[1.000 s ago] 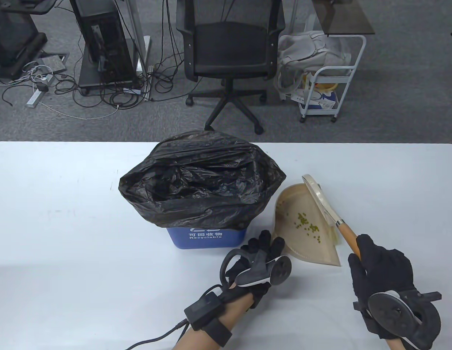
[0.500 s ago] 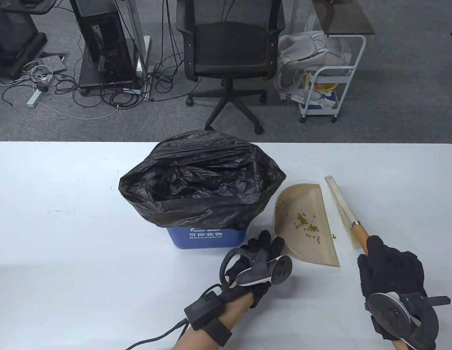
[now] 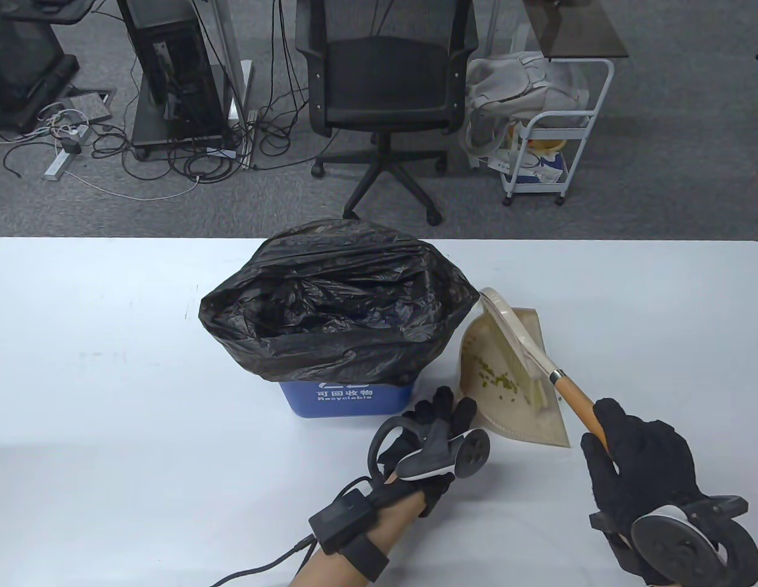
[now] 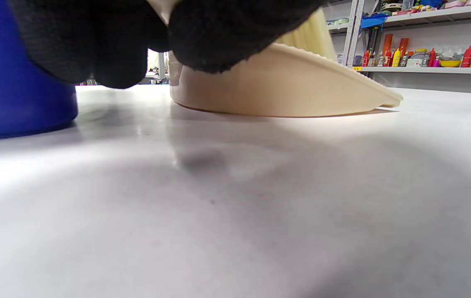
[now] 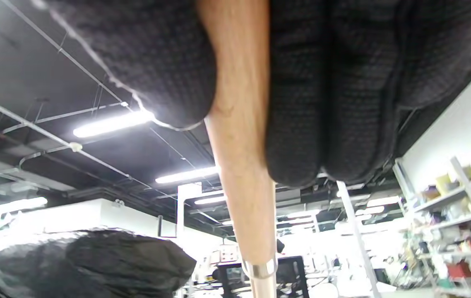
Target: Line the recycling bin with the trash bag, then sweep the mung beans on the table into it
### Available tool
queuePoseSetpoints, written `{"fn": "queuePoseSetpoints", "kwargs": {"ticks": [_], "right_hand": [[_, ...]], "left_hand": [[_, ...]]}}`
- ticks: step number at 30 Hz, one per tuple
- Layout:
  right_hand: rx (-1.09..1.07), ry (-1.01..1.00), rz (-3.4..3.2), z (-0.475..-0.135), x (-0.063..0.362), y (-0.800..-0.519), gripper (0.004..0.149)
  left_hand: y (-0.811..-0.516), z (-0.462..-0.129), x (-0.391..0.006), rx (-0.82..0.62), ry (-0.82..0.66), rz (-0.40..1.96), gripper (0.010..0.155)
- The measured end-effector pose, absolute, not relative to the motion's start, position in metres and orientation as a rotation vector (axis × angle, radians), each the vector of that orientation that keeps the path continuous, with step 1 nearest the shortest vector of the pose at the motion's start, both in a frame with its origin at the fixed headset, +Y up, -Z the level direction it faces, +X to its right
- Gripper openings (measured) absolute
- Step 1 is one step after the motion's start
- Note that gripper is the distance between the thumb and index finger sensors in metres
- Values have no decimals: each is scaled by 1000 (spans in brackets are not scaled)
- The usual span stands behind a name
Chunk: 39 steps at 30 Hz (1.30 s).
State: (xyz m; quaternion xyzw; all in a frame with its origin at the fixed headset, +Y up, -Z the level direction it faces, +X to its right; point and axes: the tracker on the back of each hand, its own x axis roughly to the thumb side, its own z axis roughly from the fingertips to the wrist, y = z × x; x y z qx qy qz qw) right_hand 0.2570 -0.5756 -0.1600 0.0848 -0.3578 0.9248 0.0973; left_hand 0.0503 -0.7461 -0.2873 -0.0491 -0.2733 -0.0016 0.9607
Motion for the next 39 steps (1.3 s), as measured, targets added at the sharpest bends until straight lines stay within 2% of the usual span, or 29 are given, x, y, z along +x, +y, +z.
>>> {"fn": "queuePoseSetpoints", "kwargs": {"ticks": [7, 10, 17, 20, 25, 32, 36, 39], "right_hand": [[125, -1022, 2936, -170, 261, -594, 54], [142, -974, 2855, -172, 263, -598, 54], [255, -928, 2584, -163, 260, -584, 54], [293, -1037, 2687, -157, 251, -579, 54], [278, -1087, 2809, -160, 248, -581, 54], [296, -961, 2749, -159, 243, -590, 54], [336, -972, 2663, -155, 241, -584, 54], [332, -1060, 2685, -154, 243, -579, 53]], "left_hand": [[-746, -287, 50, -104, -551, -9, 72], [-746, -288, 50, -106, -550, -8, 72], [-745, -287, 50, -104, -551, -10, 72], [-746, -287, 50, -104, -550, -8, 72], [-746, -288, 49, -105, -546, -6, 73], [-747, -288, 48, -111, -545, 8, 73], [-747, -288, 47, -106, -545, 8, 73], [-747, -288, 47, -106, -547, 9, 73]]}}
